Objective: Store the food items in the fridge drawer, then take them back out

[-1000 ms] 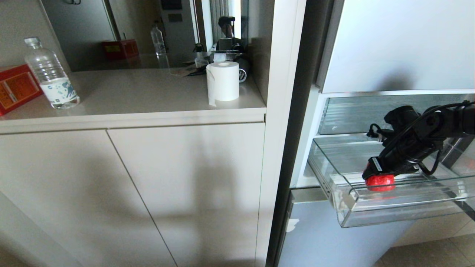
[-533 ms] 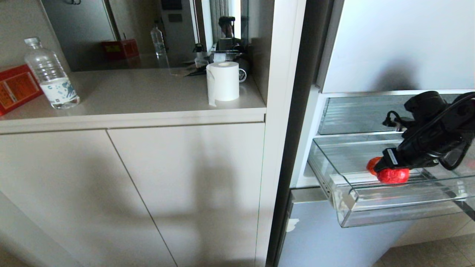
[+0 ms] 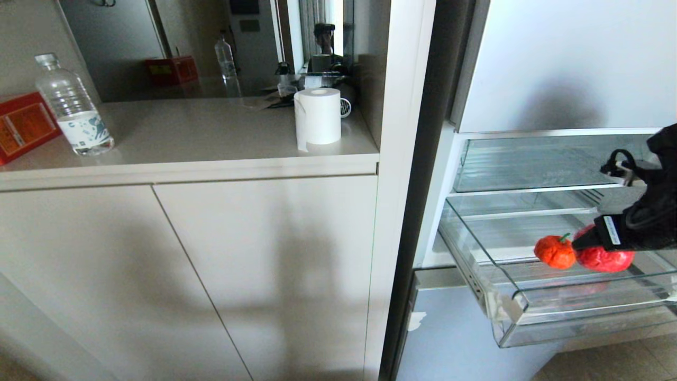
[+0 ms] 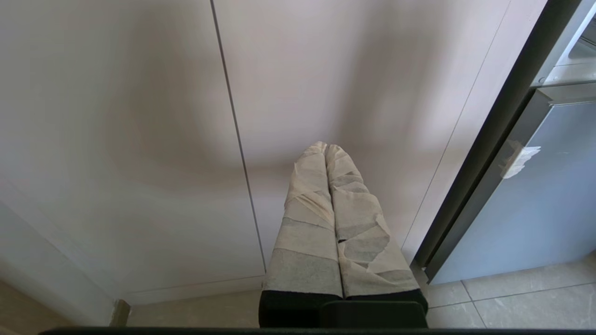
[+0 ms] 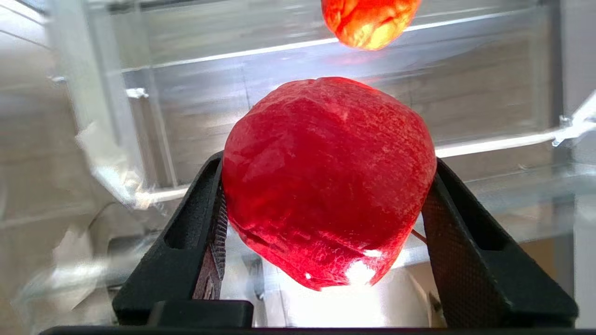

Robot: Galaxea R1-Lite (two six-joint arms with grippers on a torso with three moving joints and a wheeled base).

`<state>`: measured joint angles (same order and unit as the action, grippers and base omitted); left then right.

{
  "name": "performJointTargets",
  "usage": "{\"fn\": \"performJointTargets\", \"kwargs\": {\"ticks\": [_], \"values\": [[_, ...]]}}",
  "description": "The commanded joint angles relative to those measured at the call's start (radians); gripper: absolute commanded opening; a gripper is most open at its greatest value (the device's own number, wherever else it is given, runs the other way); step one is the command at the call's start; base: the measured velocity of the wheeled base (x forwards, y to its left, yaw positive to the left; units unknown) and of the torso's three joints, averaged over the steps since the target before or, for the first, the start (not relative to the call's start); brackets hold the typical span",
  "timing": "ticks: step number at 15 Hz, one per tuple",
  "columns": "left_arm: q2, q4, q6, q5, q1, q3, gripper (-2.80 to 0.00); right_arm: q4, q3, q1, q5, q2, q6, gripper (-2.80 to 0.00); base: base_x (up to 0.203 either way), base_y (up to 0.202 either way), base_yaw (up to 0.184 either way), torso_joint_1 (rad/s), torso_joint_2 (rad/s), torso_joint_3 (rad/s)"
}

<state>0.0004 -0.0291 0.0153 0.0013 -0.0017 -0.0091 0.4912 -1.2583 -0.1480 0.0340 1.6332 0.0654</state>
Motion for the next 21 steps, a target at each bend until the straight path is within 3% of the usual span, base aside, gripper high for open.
{"fn": "performJointTargets", "kwargs": {"ticks": [1, 6, 8, 13, 17, 21], "values": [[0.000, 0.000, 0.000, 0.000, 0.000, 0.000, -2.80, -0.030, 0.080, -0.011, 0.001, -0.144, -0.002, -2.80, 0.000, 0.000, 0.000, 0.000, 0.00, 0.000], [-0.001, 0.000, 0.000, 0.000, 0.000, 0.000, -2.80, -0.327, 0.264, -0.011, 0.005, -0.248, -0.055, -2.80, 0.000, 0.000, 0.000, 0.000, 0.00, 0.000], [0.000, 0.000, 0.000, 0.000, 0.000, 0.000, -2.80, -0.389, 0.321, -0.012, 0.010, -0.333, -0.058, -2.80, 0.000, 0.000, 0.000, 0.000, 0.00, 0.000], [0.000, 0.000, 0.000, 0.000, 0.000, 0.000, -2.80, -0.409, 0.369, -0.032, 0.012, -0.634, -0.059, -2.80, 0.000, 0.000, 0.000, 0.000, 0.00, 0.000], [0.000, 0.000, 0.000, 0.000, 0.000, 0.000, -2.80, -0.410, 0.456, -0.040, 0.015, -0.893, -0.007, -2.80, 0.000, 0.000, 0.000, 0.000, 0.00, 0.000], [0.000, 0.000, 0.000, 0.000, 0.000, 0.000, -2.80, -0.408, 0.602, -0.044, 0.097, -1.176, 0.063, -2.80, 0.000, 0.000, 0.000, 0.000, 0.00, 0.000]]}}
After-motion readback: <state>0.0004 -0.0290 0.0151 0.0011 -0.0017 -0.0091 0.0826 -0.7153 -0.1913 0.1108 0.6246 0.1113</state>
